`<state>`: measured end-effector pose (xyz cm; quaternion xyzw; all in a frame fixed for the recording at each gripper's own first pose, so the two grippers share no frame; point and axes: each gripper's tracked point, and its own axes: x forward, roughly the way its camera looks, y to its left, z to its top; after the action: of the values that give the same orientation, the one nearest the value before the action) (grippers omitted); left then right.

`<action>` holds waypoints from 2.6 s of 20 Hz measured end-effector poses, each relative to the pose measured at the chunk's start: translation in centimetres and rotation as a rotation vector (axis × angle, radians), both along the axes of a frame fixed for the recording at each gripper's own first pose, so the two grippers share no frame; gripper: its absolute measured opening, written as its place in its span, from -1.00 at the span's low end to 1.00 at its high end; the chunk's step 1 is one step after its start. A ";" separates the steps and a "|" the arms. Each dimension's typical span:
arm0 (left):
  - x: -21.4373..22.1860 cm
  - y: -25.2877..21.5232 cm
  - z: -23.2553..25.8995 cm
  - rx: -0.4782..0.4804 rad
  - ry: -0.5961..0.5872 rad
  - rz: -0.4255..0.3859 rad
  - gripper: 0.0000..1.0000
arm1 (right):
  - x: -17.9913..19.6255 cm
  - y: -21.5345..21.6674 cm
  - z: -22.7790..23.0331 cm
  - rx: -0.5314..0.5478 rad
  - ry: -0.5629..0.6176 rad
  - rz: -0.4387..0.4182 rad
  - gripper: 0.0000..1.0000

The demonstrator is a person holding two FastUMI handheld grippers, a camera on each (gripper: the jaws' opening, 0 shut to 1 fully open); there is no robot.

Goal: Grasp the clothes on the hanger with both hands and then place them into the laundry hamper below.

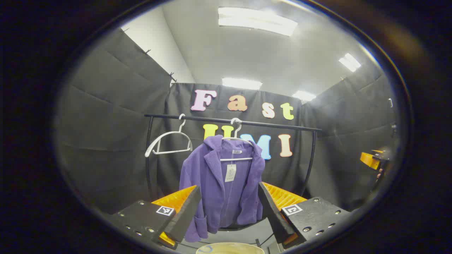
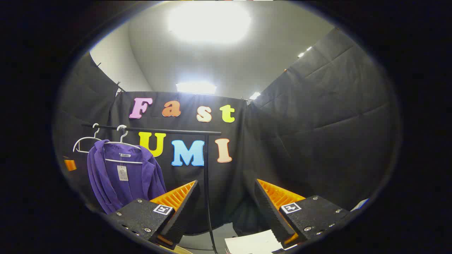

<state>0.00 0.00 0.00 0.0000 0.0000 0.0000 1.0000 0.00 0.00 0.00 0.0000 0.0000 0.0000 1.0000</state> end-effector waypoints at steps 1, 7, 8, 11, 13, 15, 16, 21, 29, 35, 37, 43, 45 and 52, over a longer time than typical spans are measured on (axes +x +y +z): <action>0.0 -0.2 0.1 -0.002 -0.001 -0.007 0.97 | 0.0 0.3 -0.2 0.005 0.008 0.004 0.89; -0.4 -0.2 -1.0 0.036 0.025 -0.014 0.97 | 0.1 1.7 -0.7 0.034 0.046 0.029 0.91; -0.4 -0.1 -1.3 0.042 0.028 -0.014 0.97 | 0.0 1.9 -0.8 0.034 0.050 0.032 0.90; 0.0 0.8 -2.7 0.064 0.073 0.026 0.87 | -0.1 2.6 -0.9 0.033 0.056 0.043 0.90; 0.3 1.1 -3.3 0.079 0.092 0.041 0.97 | -0.1 3.3 -1.1 0.032 0.068 0.051 0.91; 0.4 0.8 -3.7 0.079 0.104 0.026 0.97 | -0.1 4.4 -1.0 0.029 0.075 0.075 0.90; 0.4 0.9 -3.7 0.080 0.106 0.022 0.99 | 0.1 5.0 -0.9 0.024 0.075 0.087 0.86; 0.7 2.1 -2.8 0.045 0.113 0.054 0.97 | 1.7 10.3 1.3 0.023 0.052 0.187 0.90; 3.7 3.8 0.4 0.029 0.120 0.143 0.97 | 6.8 21.0 2.9 0.019 0.100 0.409 0.90; 7.2 3.1 3.0 0.056 0.079 0.174 0.97 | 10.6 25.5 2.2 0.072 0.143 0.477 0.91; 8.7 2.7 4.4 0.073 0.023 0.186 0.97 | 12.8 26.8 1.8 0.094 0.141 0.485 0.91; 16.2 2.3 3.0 0.066 0.060 0.222 0.97 | 20.0 30.5 -1.3 0.183 0.204 0.507 0.92; 18.4 2.8 1.6 0.056 0.095 0.258 0.97 | 21.8 31.9 -2.7 0.205 0.242 0.525 0.90; 22.3 4.9 -1.3 0.062 0.157 0.386 0.88 | 25.9 35.7 -7.2 0.219 0.329 0.606 0.92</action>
<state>22.28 4.87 -1.32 0.0308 0.0777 0.1914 0.9779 25.87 35.71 -7.22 0.1073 0.1611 0.2964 0.9352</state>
